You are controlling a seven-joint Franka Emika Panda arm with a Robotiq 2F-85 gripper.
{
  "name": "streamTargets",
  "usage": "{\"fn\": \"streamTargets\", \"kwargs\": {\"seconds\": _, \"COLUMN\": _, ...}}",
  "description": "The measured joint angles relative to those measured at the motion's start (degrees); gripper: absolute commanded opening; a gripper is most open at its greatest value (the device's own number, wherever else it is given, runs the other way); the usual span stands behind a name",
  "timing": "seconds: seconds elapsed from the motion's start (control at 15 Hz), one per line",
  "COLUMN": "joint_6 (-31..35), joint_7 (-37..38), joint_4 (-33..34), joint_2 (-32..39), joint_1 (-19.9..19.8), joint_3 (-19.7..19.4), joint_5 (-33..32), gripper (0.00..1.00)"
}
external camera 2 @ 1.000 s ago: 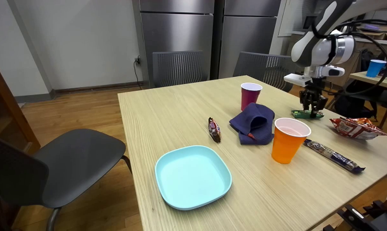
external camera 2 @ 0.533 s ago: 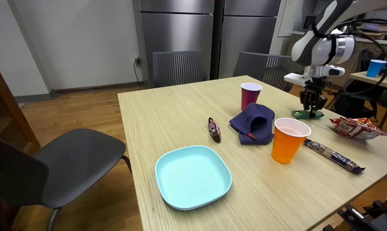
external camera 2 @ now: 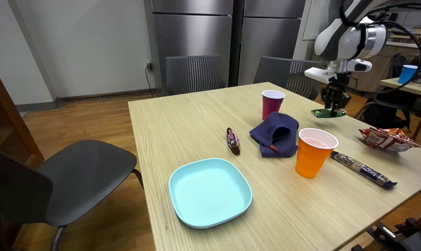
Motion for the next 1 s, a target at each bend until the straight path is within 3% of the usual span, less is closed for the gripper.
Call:
{"fn": "streamTargets", "kwargs": {"seconds": 0.4, "joint_6": 3.33, "joint_7": -0.05, "joint_4": -5.78, "joint_2": -5.19, "joint_1": 3.8, "joint_3": 0.03, "joint_5": -2.14, "gripper": 0.13}}
{"fn": "streamTargets", "kwargs": {"seconds": 1.0, "joint_6": 7.56, "joint_7": 0.0, "joint_4": -22.14, "joint_2": -19.07, "joint_1": 7.62, "joint_3": 0.02, "joint_5": -6.1, "gripper": 0.13}}
